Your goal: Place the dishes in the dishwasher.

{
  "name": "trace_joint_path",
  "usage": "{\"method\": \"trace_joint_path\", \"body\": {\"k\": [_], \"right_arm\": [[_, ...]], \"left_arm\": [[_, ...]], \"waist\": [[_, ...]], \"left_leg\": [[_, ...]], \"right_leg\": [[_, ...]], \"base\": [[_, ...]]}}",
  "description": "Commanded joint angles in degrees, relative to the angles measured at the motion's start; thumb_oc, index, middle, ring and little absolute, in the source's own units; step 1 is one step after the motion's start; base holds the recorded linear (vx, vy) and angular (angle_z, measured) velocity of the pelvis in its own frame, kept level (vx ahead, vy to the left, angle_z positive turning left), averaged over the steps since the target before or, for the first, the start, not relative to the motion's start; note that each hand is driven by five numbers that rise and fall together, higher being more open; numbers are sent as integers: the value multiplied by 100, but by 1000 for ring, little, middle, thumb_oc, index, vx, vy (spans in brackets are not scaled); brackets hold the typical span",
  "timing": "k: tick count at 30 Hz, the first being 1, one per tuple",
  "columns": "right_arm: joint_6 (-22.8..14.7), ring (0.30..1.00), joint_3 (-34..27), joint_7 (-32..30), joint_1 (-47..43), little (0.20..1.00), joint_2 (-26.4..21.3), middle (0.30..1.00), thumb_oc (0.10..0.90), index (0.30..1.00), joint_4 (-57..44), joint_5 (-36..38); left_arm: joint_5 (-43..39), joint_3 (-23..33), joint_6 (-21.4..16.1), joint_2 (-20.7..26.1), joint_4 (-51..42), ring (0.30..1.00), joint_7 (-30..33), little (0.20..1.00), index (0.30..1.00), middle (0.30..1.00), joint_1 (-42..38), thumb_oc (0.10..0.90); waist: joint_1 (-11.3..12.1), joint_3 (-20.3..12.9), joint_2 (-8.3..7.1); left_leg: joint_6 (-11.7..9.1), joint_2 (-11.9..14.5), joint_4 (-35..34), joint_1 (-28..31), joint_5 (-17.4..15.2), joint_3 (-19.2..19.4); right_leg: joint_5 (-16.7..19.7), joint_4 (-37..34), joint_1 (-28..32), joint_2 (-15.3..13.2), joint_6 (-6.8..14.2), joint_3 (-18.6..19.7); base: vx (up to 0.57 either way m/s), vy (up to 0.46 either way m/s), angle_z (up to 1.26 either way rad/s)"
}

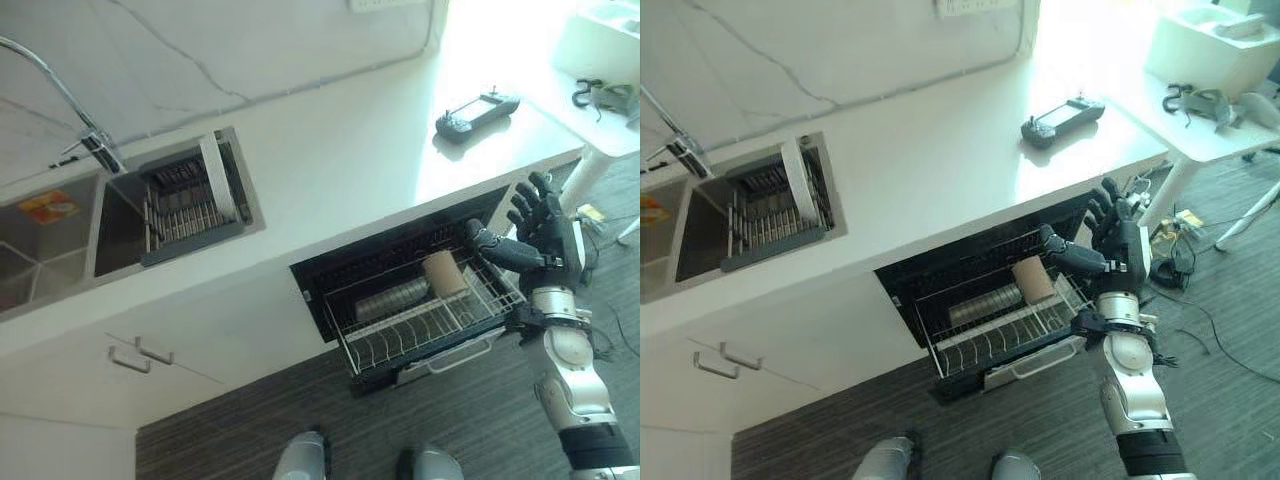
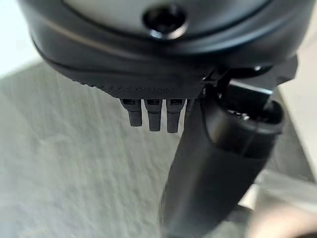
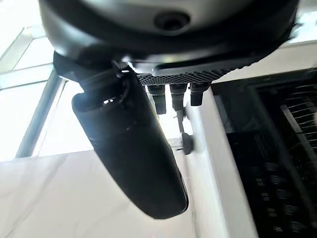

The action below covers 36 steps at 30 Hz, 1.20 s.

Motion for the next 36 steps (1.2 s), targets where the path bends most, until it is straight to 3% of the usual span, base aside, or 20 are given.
{"method": "trace_joint_path", "body": {"k": [1,4,11,13,14,15,17,19,24,25,26,27,30,36], "right_arm": [[-692,900,-201,138,-702,900,-80,900,800,900,-683,-67],[-727,900,-71,305,-842,900,-70,900,800,900,-627,-16],[-601,900,-44,312,-969,900,-128,900,800,900,-564,-41],[-542,900,-91,299,-872,900,-171,900,800,900,-605,-161],[-587,900,-119,235,-845,900,-240,900,800,900,-571,-191],[-658,900,-138,175,-930,900,-296,900,800,900,-462,-166],[-687,900,-199,44,-1008,900,-335,900,800,900,-459,-266],[-633,900,-328,-54,-928,900,-412,900,800,900,-582,-166],[-662,900,-352,30,-598,900,-217,900,800,900,-810,-166],[-662,900,-352,30,-598,900,-217,900,800,900,-810,-166],[-647,900,-304,202,-657,900,-244,900,800,900,-822,-88],[-637,900,-209,215,-809,900,-280,900,800,900,-734,-88],[-688,900,-159,157,-886,900,-339,900,800,900,-612,-57],[-628,900,-241,115,-862,900,-243,900,800,900,-653,-191]], "left_arm": [[0,-55,65,540,-19,900,168,900,900,900,67,800],[-145,8,61,602,-78,900,185,900,900,900,49,800],[-128,-1,89,515,-102,900,192,900,900,900,90,800],[-28,-7,110,494,-72,900,188,900,900,900,91,800],[17,-32,88,455,-66,900,192,900,900,900,105,800],[26,-85,120,428,-110,900,150,900,900,900,143,800],[207,-105,168,411,-154,900,60,900,900,900,125,800],[187,-163,228,434,-168,900,114,900,900,900,-16,800],[-52,-112,286,526,-245,900,331,900,900,900,-16,800],[-52,-112,286,526,-245,900,331,900,900,900,-16,800],[-103,14,319,595,-207,900,301,900,900,900,-18,800],[-200,87,400,679,-258,900,269,900,900,900,-112,800],[-292,41,422,647,-257,900,79,900,900,900,-71,800],[-163,-93,128,340,-235,900,212,900,900,900,154,800]], "waist": [[72,42,-125],[113,126,-142],[157,28,-268],[94,44,-359],[171,160,-551],[247,257,-558],[217,291,-409],[146,266,-355],[119,234,-238],[119,234,-238],[48,265,-226],[68,316,-256],[105,283,-289],[182,90,-372]], "left_leg": [[564,-181,-562,495,-439,249],[553,-140,-562,509,-518,405],[426,-128,-562,450,-423,610],[453,-198,-562,686,-405,821],[438,-443,-562,836,-279,601],[360,-386,-562,700,-212,253],[146,46,-562,407,-50,231],[146,160,-562,254,-63,353],[488,-49,-562,416,-332,398],[488,-49,-562,416,-332,398],[486,-90,-562,458,-375,394],[415,-57,-562,399,-325,489],[372,-73,-562,358,-302,504],[341,-95,-562,388,-379,567]], "right_leg": [[329,-512,916,-2,219,-283],[318,-587,630,245,237,-441],[-186,-633,514,258,61,-364],[-218,-633,572,234,-19,-303],[-193,-633,659,116,-86,-83],[-177,-633,704,138,-96,50],[-228,-633,774,145,-73,-86],[-269,-633,881,-67,94,-246],[153,-287,880,-152,162,-412],[153,-287,880,-152,162,-412],[199,-516,541,221,167,-366],[-3,-633,536,249,66,-373],[-45,-633,441,242,68,-358],[-142,-633,447,122,107,-384]], "base": [[-9,129,-8],[-49,64,-40],[29,-84,-5],[137,-25,36],[175,169,54],[133,263,42],[69,388,-19],[124,469,6],[139,268,20],[70,41,-19],[53,-33,-50],[68,-46,-44],[36,-33,1],[70,14,10]]}}
